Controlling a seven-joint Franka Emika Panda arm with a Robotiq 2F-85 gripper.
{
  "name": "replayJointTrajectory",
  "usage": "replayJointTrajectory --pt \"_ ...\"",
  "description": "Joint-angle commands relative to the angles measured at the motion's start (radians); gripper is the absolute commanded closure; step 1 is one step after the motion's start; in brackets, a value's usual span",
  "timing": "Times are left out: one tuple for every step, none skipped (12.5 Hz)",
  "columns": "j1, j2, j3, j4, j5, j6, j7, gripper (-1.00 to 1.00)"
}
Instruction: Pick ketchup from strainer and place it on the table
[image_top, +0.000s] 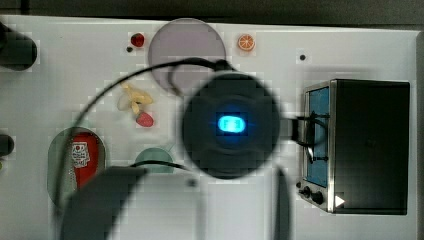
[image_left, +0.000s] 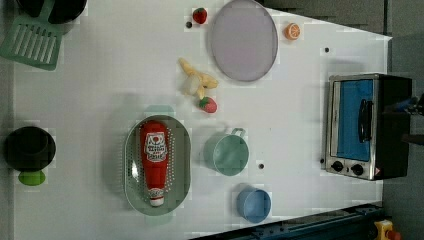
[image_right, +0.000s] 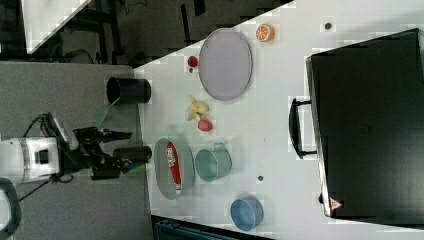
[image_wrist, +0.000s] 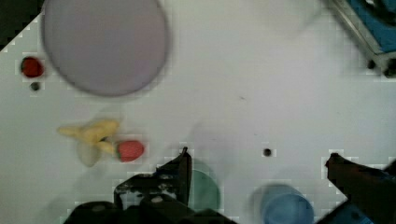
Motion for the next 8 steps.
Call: replayJointTrajectory --pt "0.079 0.06 0.171 -0.009 0.017 0.041 0.036 -1.0" --pt "0.085 0.077 0.223 -0.01 0.017 0.072 0.036 -1.0" --pt "0.089 0.097 0.274 -0.01 0.017 0.103 0.036 -1.0" --pt "0.091 0.119 0.324 -0.01 0.017 0.132 0.036 -1.0" --pt "0.095 0.144 0.371 -0.011 0.016 0.156 0.036 -1.0" --pt "0.097 0.172 0.414 -0.012 0.016 0.174 0.037 -1.0" --pt "0.099 0.2 0.454 -0.016 0.015 0.196 0.043 -1.0" --pt "0.101 0.23 0.488 -0.025 0.012 0.225 0.048 -1.0"
